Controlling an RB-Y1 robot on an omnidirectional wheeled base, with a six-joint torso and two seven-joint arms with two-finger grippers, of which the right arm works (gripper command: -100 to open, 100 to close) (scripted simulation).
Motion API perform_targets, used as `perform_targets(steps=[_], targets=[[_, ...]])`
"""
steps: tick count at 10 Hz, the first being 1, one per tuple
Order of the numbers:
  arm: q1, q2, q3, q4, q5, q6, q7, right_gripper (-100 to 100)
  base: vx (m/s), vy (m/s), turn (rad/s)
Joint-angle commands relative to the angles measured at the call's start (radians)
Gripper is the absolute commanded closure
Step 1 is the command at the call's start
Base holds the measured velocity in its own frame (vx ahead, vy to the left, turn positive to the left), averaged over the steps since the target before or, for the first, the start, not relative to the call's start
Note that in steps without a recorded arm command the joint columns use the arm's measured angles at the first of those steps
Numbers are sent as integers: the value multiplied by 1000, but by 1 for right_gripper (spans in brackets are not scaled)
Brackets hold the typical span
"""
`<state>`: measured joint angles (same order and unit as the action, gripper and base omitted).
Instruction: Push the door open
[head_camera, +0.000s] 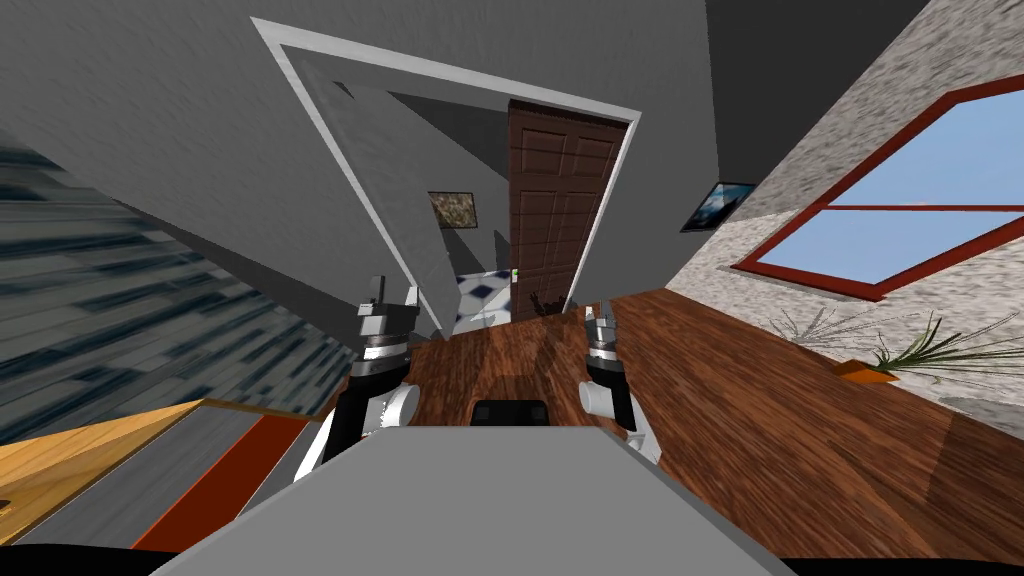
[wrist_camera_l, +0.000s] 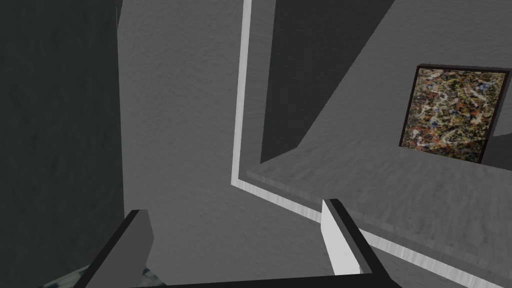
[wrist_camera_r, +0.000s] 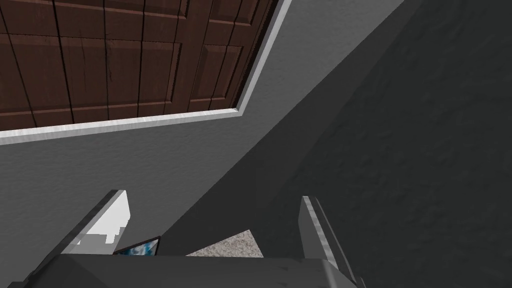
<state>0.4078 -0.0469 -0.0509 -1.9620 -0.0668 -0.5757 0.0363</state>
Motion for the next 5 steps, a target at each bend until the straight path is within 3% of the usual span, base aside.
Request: perform_targets(steps=[1, 5], targets=[[-19, -10, -7, 46, -6, -7, -4, -100, 95, 7, 123], [-58, -30, -19, 153, -19, -27, -11, -100, 87, 1, 127]])
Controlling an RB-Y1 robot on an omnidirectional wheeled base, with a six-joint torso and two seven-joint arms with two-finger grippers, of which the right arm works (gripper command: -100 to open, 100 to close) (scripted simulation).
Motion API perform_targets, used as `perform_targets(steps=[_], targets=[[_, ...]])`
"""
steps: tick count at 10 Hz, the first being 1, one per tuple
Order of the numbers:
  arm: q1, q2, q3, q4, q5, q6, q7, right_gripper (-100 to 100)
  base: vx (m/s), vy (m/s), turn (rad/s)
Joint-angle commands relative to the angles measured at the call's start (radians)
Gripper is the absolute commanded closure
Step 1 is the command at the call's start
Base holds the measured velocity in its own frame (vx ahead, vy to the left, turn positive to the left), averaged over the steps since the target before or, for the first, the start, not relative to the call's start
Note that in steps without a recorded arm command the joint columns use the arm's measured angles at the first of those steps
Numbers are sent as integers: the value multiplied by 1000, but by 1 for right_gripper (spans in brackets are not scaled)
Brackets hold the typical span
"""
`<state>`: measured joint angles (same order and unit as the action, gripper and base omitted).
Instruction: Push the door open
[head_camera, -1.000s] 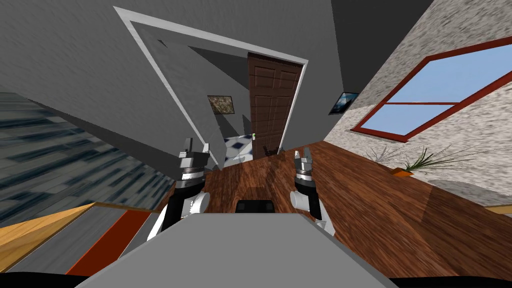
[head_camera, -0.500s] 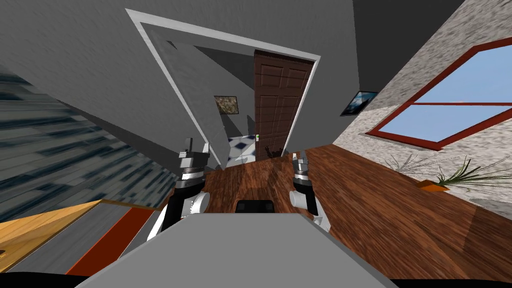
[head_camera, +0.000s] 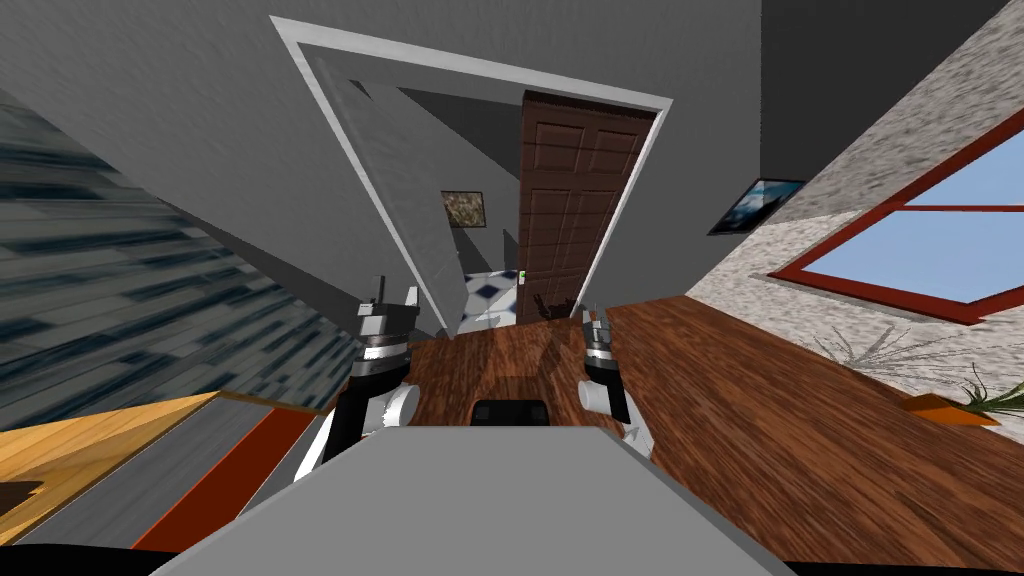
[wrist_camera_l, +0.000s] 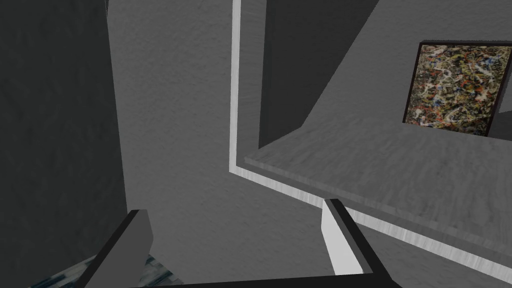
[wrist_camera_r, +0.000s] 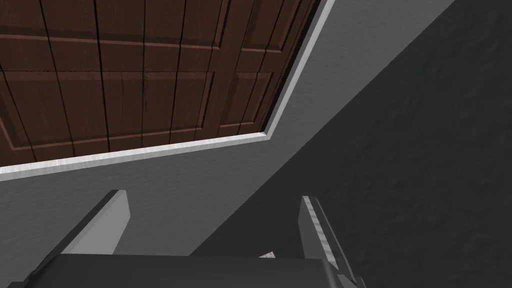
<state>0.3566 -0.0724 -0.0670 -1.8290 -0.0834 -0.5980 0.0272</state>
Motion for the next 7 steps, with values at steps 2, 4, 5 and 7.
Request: perform_targets(steps=[2, 4, 5, 7], targets=[[-28, -14, -9, 79, -10, -15, -5, -100, 100, -19, 145], [-50, -23, -16, 138, -17, -26, -9, -100, 94, -2, 123], [-61, -28, -19, 166, -20, -31, -11, -100, 98, -18, 136], [-83, -37, -26, 230, -28, -43, -14, -100, 115, -17, 160]])
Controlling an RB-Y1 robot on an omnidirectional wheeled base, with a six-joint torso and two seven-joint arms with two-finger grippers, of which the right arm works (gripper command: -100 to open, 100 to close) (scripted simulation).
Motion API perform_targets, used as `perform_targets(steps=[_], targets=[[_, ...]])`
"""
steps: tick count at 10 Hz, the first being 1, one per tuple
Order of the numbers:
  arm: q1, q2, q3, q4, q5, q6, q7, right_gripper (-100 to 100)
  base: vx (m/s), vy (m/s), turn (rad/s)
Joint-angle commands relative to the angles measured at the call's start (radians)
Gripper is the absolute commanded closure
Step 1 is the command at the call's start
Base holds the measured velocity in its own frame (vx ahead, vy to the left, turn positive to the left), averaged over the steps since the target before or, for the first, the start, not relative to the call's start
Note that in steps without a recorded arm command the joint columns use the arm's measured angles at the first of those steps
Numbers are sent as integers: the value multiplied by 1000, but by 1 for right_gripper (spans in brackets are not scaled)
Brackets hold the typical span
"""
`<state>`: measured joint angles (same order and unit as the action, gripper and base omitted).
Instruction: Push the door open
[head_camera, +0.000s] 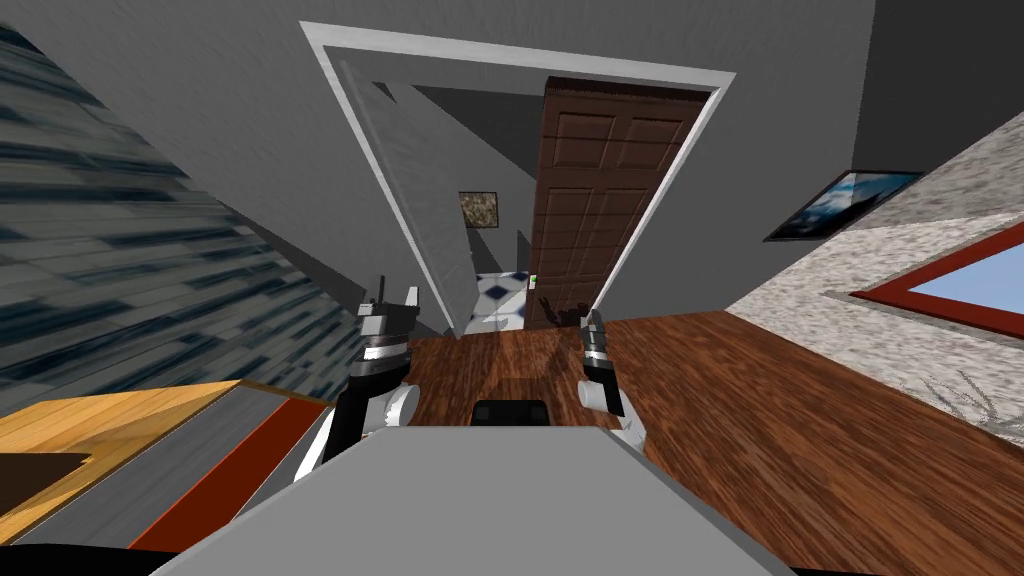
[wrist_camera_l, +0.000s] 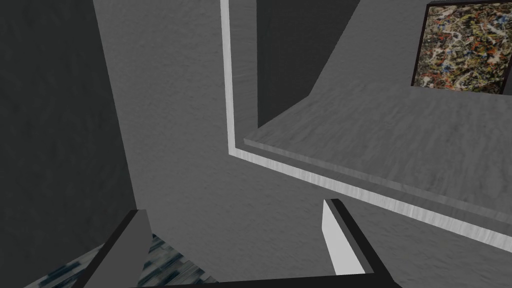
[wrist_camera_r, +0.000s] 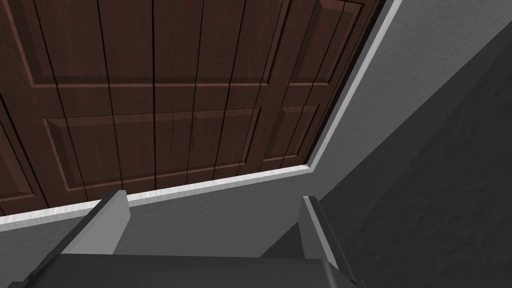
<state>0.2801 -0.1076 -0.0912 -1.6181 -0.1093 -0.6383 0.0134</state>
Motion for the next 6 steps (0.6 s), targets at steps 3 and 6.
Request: perform_targets(steps=[3, 6], targets=[[-41, -15, -11, 108, -13, -19, -6, -100, 104, -7, 138], [-64, -24, -18, 175, -21, -31, -10, -100, 81, -16, 117]])
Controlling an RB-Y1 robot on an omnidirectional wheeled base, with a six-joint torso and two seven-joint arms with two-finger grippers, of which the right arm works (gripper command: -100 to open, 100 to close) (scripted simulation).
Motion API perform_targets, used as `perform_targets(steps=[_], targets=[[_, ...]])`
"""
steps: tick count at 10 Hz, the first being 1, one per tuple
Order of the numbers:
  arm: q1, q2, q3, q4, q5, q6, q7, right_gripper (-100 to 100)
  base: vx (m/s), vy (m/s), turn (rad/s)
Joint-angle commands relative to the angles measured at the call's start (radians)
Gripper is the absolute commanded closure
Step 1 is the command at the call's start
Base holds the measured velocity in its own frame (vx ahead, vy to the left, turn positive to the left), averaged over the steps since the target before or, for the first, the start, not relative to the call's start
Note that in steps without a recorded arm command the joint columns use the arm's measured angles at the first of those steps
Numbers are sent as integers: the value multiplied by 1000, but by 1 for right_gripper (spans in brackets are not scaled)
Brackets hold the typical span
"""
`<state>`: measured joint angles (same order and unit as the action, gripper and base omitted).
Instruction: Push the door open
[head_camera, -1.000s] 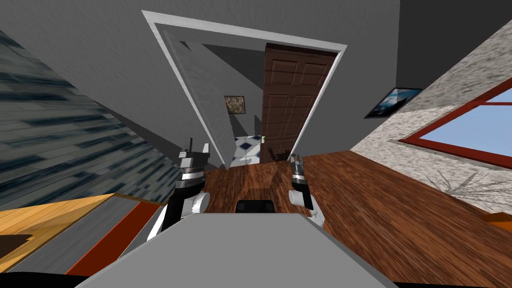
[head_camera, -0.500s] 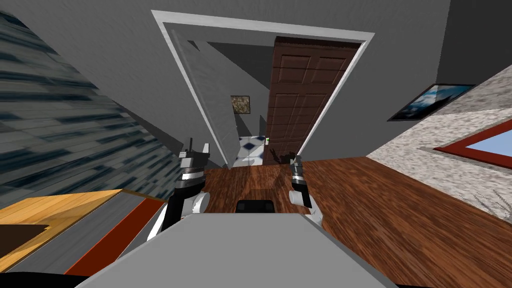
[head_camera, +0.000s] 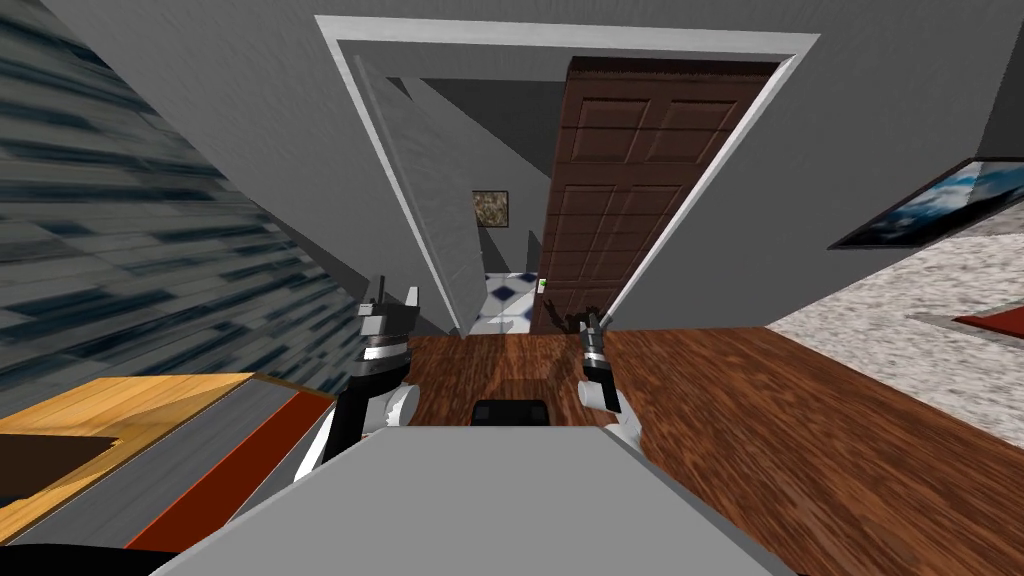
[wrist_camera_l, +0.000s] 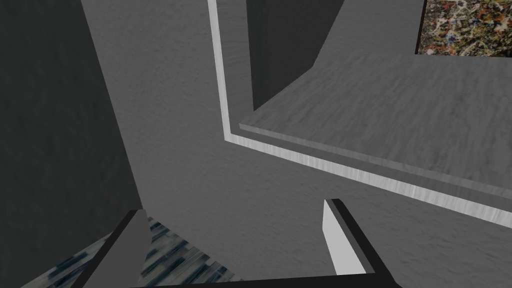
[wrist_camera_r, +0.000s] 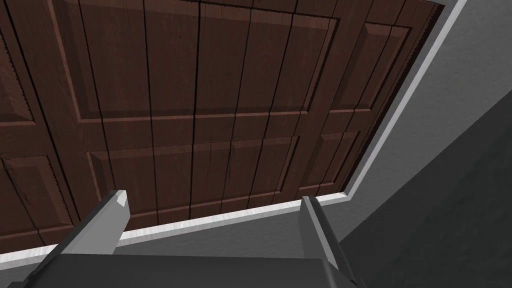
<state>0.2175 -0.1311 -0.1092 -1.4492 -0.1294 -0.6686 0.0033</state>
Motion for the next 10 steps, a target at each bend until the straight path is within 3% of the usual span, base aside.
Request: perform_targets(steps=[1, 8, 10], targets=[[-12, -4, -4, 38, -4, -6, -2, -100, 50, -14, 80], [-92, -31, -27, 256, -30, -46, -15, -100, 94, -30, 149], [-103, -35, -31, 287, -34, -51, -17, -100, 77, -22, 91]])
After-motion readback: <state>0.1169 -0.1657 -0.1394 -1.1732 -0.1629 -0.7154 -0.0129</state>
